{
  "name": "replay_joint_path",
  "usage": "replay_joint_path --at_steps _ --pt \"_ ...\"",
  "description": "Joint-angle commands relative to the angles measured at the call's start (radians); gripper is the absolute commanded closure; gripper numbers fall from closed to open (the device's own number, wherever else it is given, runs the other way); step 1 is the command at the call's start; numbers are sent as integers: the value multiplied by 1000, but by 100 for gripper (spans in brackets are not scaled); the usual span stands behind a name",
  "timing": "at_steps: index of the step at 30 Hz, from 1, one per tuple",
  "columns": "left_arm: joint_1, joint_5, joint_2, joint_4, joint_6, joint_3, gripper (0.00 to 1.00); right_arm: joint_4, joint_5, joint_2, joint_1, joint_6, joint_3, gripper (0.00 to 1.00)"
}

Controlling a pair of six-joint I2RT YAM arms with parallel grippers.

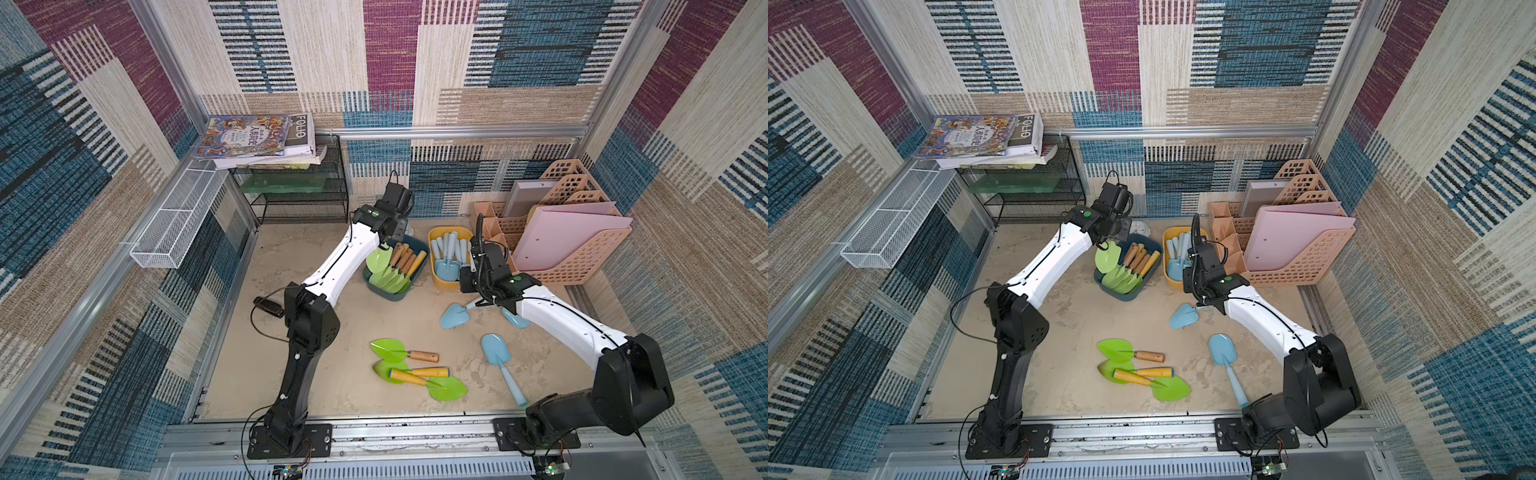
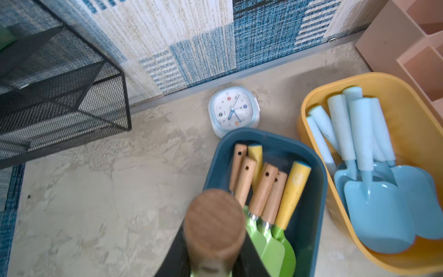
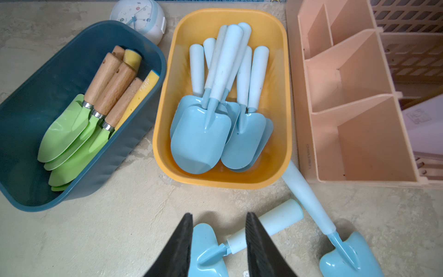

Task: Sort the small shovels by color and place them into the storage box
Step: Place the shovel in the storage box.

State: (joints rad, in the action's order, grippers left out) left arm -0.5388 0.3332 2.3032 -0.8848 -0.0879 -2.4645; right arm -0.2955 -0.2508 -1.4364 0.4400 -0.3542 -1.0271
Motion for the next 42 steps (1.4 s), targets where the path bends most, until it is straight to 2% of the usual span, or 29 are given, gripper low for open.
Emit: replay_joint_path --at_steps 1,5,12,23,28,37,42 --pt "2 -39 125 -50 145 -186 100 6 -18 -11 -2 -3 -8 61" --pt "2 -51 173 -32 200 -193 100 6 -24 -28 -4 -6 -8 61" --pt "3 -110 125 -32 178 -44 100 9 -20 -61 -8 -6 -19 61" --pt "2 -121 163 -32 164 -31 100 6 -22 -58 -7 -9 -16 61" --pt "2 -127 162 -32 154 2 89 5 -22 -58 -7 -13 -13 61" --pt "1 -118 142 -44 149 11 47 3 -22 -59 -8 -11 -15 61" --pt "2 -74 87 -45 140 19 43 3 -25 -59 -8 -12 -13 61"
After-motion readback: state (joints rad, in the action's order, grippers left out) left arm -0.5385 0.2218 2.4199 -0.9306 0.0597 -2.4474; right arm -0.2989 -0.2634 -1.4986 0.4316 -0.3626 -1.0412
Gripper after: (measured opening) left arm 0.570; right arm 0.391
